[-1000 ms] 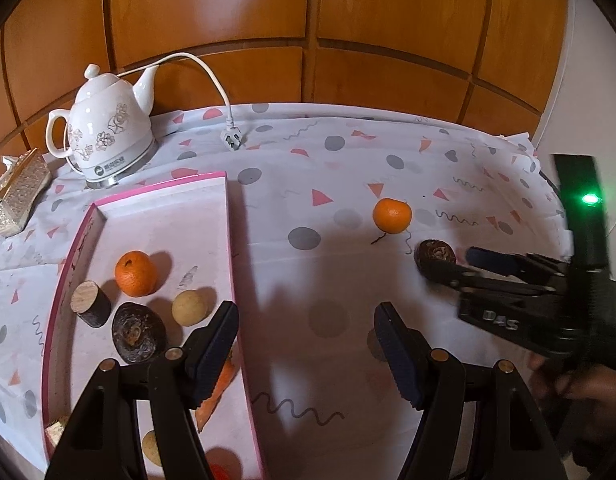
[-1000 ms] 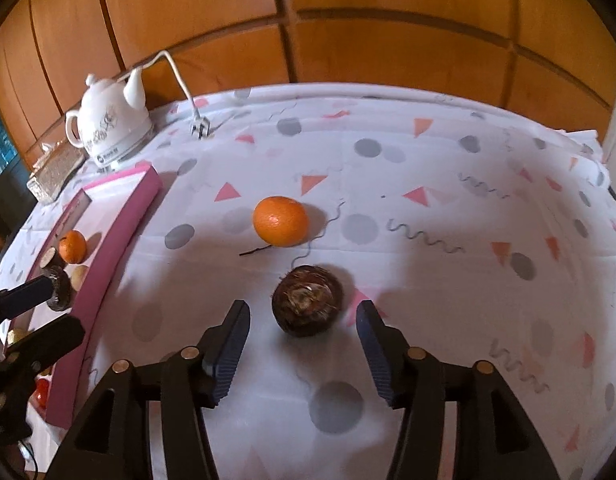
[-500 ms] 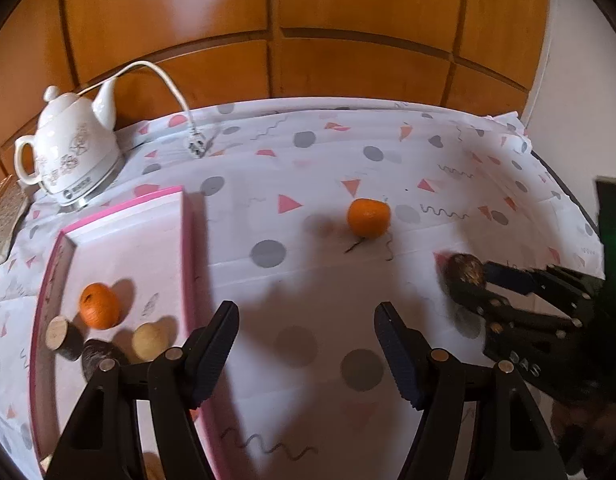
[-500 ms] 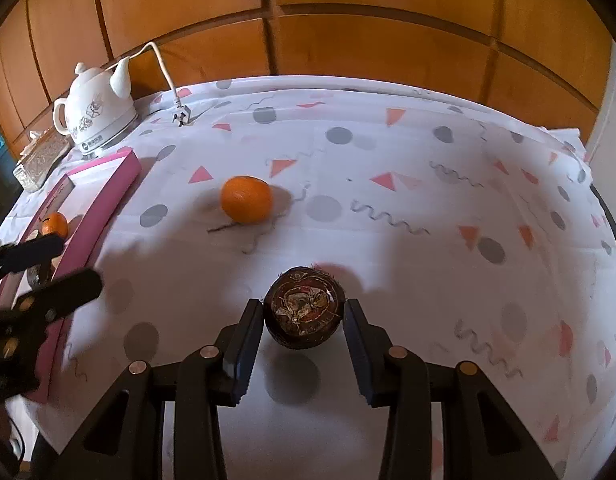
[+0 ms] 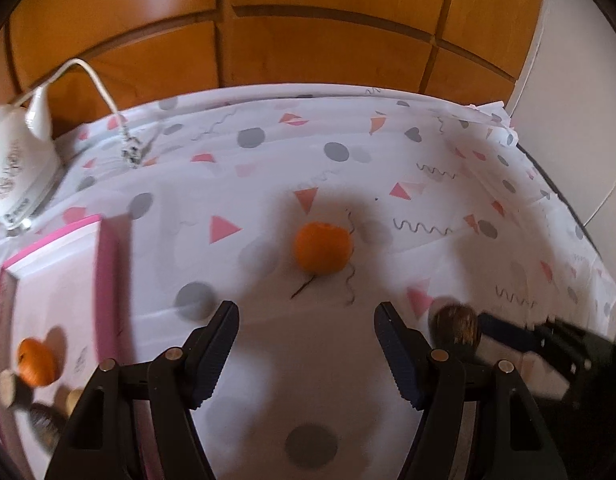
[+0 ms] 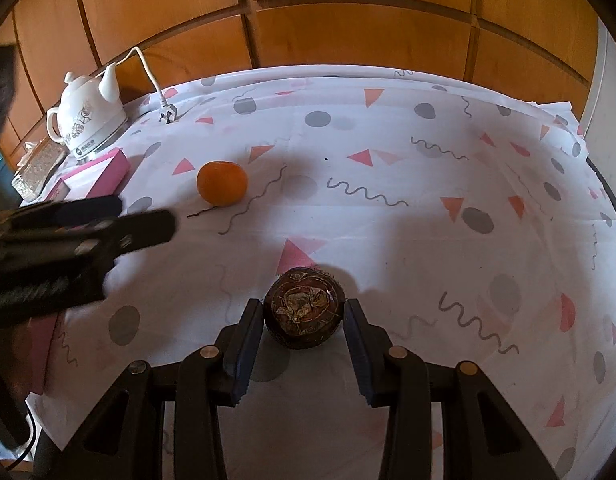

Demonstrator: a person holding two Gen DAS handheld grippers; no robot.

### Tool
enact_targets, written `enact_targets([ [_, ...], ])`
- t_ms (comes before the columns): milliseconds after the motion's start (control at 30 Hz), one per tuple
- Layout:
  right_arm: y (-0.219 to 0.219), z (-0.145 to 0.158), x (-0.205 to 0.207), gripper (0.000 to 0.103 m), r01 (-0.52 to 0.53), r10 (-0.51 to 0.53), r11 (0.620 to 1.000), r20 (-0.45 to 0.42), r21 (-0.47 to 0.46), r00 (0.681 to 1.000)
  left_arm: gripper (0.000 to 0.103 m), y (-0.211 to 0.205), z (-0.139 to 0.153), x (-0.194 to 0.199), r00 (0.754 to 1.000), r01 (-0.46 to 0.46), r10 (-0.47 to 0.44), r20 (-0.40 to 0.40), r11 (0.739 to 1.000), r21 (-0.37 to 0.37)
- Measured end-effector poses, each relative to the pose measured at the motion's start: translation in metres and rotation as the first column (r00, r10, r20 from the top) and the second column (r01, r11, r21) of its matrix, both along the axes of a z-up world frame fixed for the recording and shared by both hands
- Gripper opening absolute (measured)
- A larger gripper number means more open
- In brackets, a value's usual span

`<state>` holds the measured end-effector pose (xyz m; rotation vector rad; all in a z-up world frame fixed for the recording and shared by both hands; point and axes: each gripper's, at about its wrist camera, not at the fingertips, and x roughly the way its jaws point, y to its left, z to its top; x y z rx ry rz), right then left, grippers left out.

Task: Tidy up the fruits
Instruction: 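Grasp the mandarin orange with left while right reaches for the dark round fruit, then grasp the dark round fruit with right while left lifts the orange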

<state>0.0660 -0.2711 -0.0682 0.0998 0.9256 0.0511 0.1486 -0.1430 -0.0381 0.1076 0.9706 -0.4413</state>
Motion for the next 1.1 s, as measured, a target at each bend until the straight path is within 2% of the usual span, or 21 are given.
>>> enact_targets([
  [100, -0.001, 0.0, -0.001, 0.042, -0.002, 0.002, 1.0, 0.003, 0.008, 1.0, 0.076, -0.009, -0.006, 0.015, 1.0, 0.008, -0.008, -0.02, 1.0, -0.01],
  [467, -0.005, -0.001, -0.001, 0.043, -0.006, 0.005, 0.999, 0.009, 0.037, 1.0, 0.075, -0.037, -0.022, 0.05, 0.999, 0.038, -0.037, -0.025, 0.999, 0.024],
  [533, -0.005, -0.002, -0.001, 0.043, -0.004, 0.004, 0.999, 0.01, 0.042, 1.0, 0.068, -0.04, -0.027, 0.053, 0.999, 0.033, -0.032, -0.033, 0.999, 0.031],
  [567, -0.005, -0.002, -0.001, 0.043, -0.004, 0.003, 0.999, 0.009, 0.043, 1.0, 0.055, -0.041, -0.03, 0.055, 0.998, 0.036, -0.035, -0.045, 0.999, 0.028],
  [600, -0.005, -0.002, -0.001, 0.043, -0.002, 0.002, 0.999, 0.008, 0.045, 1.0, 0.047, -0.041, -0.032, 0.056, 0.998, 0.035, -0.033, -0.05, 0.999, 0.034],
  [667, -0.005, -0.003, -0.001, 0.043, 0.003, -0.003, 0.999, 0.005, 0.055, 1.0, 0.041, -0.041, -0.032, 0.052, 0.999, 0.042, -0.041, -0.025, 0.998, 0.039],
  [1100, -0.004, -0.004, -0.002, 0.042, 0.006, -0.007, 0.999, 0.008, 0.042, 1.0, 0.04, -0.01, -0.019, 0.001, 1.0, -0.004, 0.004, 0.014, 1.0, 0.017],
])
